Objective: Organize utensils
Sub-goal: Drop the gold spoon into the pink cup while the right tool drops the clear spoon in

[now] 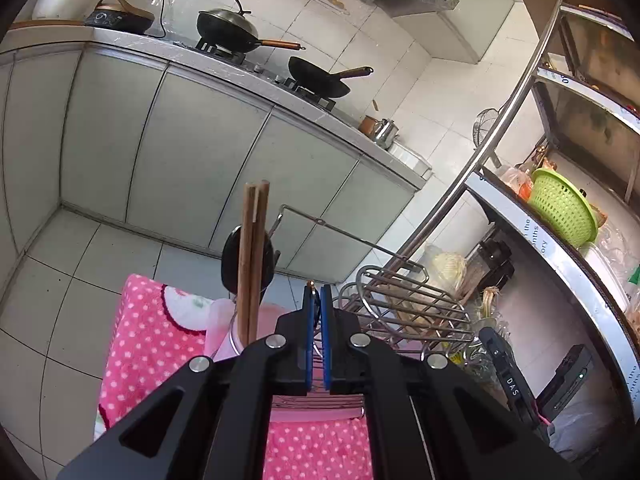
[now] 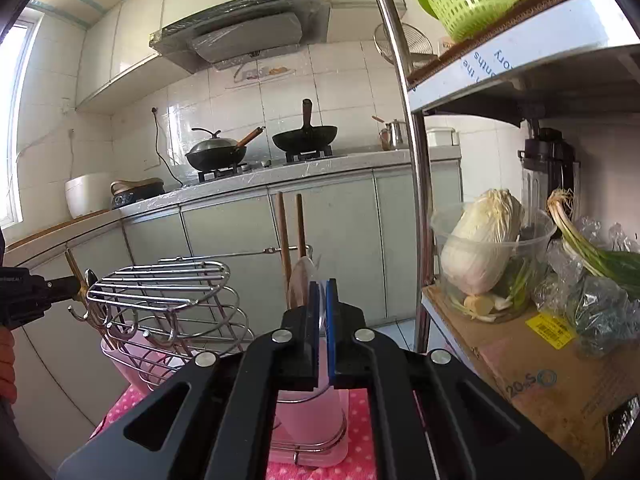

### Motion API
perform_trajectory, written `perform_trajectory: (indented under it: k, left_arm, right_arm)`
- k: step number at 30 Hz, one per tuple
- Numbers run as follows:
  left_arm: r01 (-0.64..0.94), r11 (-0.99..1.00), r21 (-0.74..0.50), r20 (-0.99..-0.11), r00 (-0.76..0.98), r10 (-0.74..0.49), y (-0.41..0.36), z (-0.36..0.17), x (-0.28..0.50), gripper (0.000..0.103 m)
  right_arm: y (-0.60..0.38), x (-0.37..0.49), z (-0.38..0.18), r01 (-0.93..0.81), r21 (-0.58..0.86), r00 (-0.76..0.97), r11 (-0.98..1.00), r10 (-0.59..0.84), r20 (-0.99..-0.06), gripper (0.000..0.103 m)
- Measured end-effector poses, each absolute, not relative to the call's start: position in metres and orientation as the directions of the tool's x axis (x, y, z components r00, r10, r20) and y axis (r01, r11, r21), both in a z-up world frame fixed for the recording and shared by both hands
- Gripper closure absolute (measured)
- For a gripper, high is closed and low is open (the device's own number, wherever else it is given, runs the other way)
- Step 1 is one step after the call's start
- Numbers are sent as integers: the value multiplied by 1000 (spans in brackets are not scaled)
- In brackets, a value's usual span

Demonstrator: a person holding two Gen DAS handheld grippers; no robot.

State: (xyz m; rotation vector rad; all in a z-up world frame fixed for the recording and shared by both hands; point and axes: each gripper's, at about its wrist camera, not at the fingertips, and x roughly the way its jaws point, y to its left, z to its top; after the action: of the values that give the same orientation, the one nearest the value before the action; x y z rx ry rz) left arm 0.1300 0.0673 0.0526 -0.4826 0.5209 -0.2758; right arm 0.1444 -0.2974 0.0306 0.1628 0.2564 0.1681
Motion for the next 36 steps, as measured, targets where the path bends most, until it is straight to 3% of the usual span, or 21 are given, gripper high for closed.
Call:
perform_trajectory:
  k: [7,21,24,25,26,36]
  left_arm:
    - [91,873,-479,-445,832,-331,70,39,128,101]
    - [24,887,-460,-467,844,-265,69,35,126,99]
    - [18,897,-442,-467,849,-247,68,38,123,91]
    - [14,897,-442,-467,850,-243,69,39,122,84]
    - [5,897,-442,-469,851,-236,69,39,121,77]
    - [7,904,-427,-494,836,-240,64,45,105,77]
  right_arm:
    - [-299,154,17,-134,202,926,970,195,-322,100]
    - [-291,167,16,-148,162,895,976,202,-398,99]
    - [-292,166,16,-173,187,881,967,237,-410,78]
    - [-292,165,15,-181,194,877,964,247,-411,68]
    - [-292,163,15,-187,199,875,962,255,-412,65]
    - [-289,137,21,-224,200,870,954,288,-400,55]
